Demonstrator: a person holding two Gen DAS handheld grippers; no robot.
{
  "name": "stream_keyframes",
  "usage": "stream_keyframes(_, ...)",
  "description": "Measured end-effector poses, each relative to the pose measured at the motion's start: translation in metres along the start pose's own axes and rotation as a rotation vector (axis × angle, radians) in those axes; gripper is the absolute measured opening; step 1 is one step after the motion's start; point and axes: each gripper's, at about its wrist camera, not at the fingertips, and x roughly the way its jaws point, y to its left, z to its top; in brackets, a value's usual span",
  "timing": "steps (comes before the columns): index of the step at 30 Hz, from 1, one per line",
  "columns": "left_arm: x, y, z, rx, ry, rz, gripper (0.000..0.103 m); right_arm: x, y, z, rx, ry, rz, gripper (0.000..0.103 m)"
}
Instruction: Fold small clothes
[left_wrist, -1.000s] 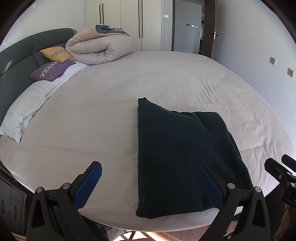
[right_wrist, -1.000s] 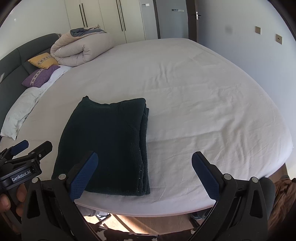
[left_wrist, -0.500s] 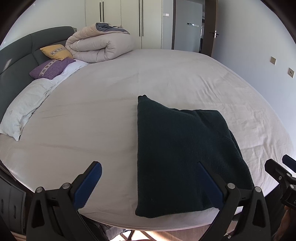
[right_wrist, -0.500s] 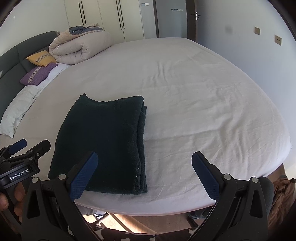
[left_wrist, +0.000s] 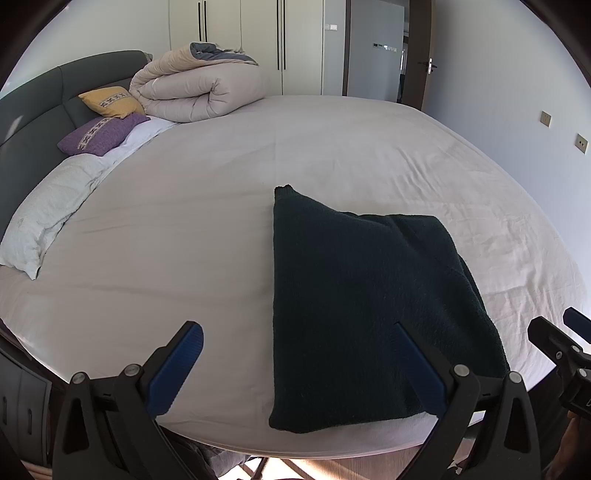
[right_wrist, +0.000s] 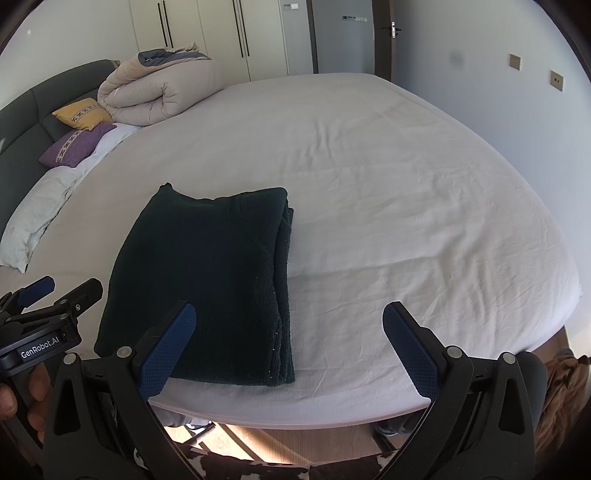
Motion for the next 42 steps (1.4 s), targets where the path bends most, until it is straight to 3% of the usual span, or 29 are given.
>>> stream_keyframes(42, 0.0027, 0.0018, -0.0003, -0.001, 0.006, -0.002, 0.103, 0.0054, 0.0002, -0.003, 0.0, 0.013, 0.001, 0.103)
